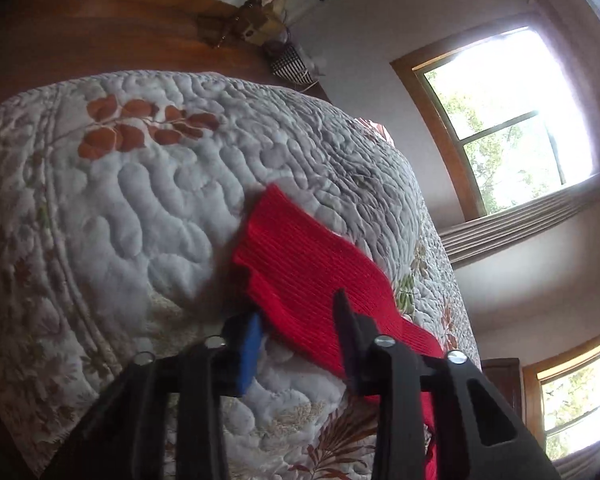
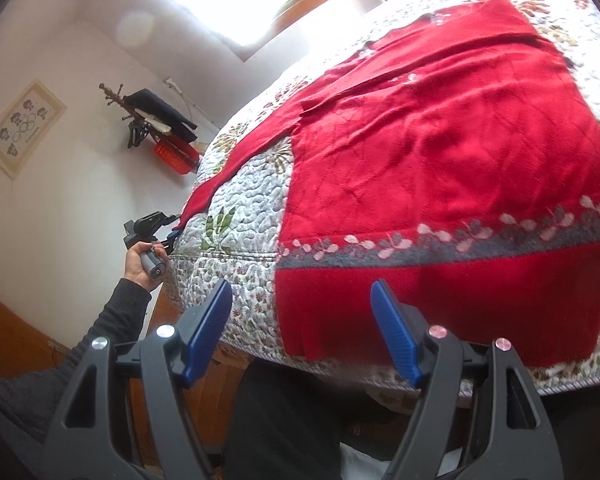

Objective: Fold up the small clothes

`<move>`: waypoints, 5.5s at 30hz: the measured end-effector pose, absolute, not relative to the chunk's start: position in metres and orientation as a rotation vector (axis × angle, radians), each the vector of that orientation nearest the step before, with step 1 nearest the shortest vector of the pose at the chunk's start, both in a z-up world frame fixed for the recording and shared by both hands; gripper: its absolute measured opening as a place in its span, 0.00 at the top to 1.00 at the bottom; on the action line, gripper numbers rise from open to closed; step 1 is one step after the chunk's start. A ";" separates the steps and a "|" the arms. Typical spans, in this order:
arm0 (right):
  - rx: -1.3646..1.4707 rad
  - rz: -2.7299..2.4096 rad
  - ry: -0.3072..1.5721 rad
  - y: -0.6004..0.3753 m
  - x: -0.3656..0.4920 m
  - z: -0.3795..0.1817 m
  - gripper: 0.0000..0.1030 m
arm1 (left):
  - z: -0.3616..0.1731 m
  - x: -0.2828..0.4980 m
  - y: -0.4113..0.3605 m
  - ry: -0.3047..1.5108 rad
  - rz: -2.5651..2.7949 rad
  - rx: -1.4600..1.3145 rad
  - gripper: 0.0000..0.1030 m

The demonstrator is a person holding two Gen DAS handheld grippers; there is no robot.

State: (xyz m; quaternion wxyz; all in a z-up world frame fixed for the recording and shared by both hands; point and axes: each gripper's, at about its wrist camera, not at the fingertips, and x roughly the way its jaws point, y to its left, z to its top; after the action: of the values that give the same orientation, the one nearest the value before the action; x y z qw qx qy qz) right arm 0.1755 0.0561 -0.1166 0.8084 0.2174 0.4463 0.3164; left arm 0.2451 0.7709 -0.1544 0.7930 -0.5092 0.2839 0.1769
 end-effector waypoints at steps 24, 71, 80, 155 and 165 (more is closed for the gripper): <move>0.609 0.674 0.963 0.006 0.319 -0.114 0.26 | 0.026 0.433 0.463 0.518 -0.188 -0.524 0.97; 0.685 0.742 1.326 0.067 0.600 -0.166 0.73 | -0.130 0.232 0.431 0.668 -0.312 -0.677 0.21; 0.584 0.690 1.207 0.061 0.600 -0.125 0.98 | -0.121 0.223 0.439 0.664 -0.276 -0.667 0.21; 0.440 0.345 1.000 -0.163 0.504 -0.148 0.92 | -0.137 0.220 0.375 0.831 -0.307 -0.569 0.14; 0.543 0.495 0.934 -0.185 0.374 -0.123 0.50 | -0.129 0.179 0.383 0.872 -0.327 -0.536 0.04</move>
State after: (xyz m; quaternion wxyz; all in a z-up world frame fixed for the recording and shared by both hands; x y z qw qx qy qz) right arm 0.3743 -0.1848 -0.1227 0.8286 0.2559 0.4400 0.2332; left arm 0.1790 0.3834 -0.1287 0.8590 -0.2553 0.4155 -0.1559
